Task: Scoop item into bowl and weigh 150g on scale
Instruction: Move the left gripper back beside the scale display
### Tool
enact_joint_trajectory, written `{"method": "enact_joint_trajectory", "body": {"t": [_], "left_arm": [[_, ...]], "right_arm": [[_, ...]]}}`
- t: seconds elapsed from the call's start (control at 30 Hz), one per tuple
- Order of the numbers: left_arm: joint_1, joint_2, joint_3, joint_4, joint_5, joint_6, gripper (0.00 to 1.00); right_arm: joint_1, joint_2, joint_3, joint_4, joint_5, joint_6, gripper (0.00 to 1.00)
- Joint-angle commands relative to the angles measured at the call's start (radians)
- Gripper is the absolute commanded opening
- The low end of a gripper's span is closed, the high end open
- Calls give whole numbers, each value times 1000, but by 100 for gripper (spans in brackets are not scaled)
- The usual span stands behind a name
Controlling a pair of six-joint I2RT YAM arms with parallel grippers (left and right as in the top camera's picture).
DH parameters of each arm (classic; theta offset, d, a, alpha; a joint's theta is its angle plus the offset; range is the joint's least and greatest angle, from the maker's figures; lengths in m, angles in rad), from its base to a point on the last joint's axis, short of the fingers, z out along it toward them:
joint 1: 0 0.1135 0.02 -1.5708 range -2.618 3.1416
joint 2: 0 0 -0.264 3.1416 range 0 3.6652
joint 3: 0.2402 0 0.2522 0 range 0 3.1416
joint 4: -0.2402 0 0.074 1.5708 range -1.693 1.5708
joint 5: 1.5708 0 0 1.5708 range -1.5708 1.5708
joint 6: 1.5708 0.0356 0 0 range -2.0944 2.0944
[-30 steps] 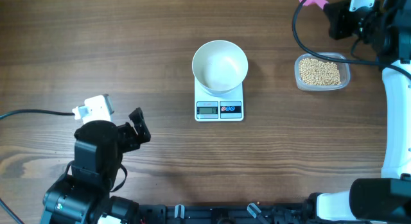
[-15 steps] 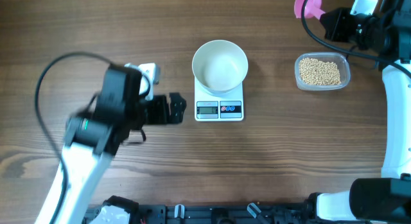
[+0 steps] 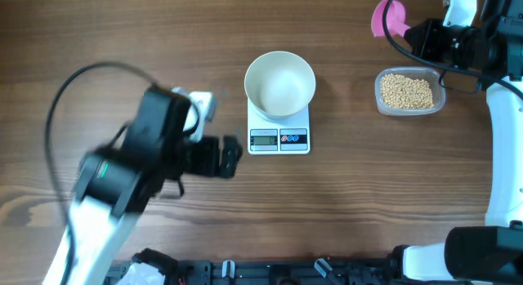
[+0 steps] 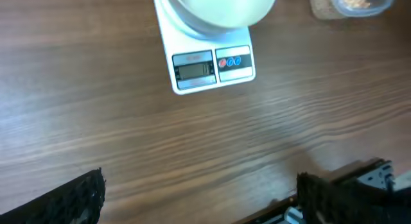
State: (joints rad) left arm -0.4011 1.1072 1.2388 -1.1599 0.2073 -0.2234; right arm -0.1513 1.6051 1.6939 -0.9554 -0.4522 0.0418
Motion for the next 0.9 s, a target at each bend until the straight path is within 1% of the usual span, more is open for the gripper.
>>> {"method": "enact_joint_trajectory", "body": {"t": [0.0,0.07,0.13,0.2,0.23,0.3,0.37,0.4,0.6,0.67,0.73,0.87], "left_arm": [[-1,-159,-196,109,-19,-55,100],[-1,-137,-244,172,-18,-88,100],[-1,-72,-247,279,-18,-97,100],[-1,-6,-247,348,-12,-99,100],[-1,27,-247,364,16,-98,100],[-1,78,-247,398,154,-67,100],[-1,97,-247,398,161,-69,100],[-1,97,-247,402,158,-69,100],[-2,66,-247,376,19,-108,100],[-23,11,-247,339,-23,-107,100],[-66,-40,-247,333,-73,-106,100],[-107,-25,-261,335,-90,-118,100]], "right_arm": [[2,9,1,8,-8,11,4],[2,9,1,10,-8,11,4],[2,9,1,8,-8,14,4],[2,9,1,8,-8,14,4],[2,9,1,7,-8,14,4],[2,9,1,5,-8,13,4],[2,9,1,5,-8,13,4],[2,9,1,6,-8,11,4],[2,9,1,3,-8,11,4],[2,9,1,-2,-8,11,4],[2,9,1,-2,-8,11,4],[2,9,1,0,-8,12,4]]}}
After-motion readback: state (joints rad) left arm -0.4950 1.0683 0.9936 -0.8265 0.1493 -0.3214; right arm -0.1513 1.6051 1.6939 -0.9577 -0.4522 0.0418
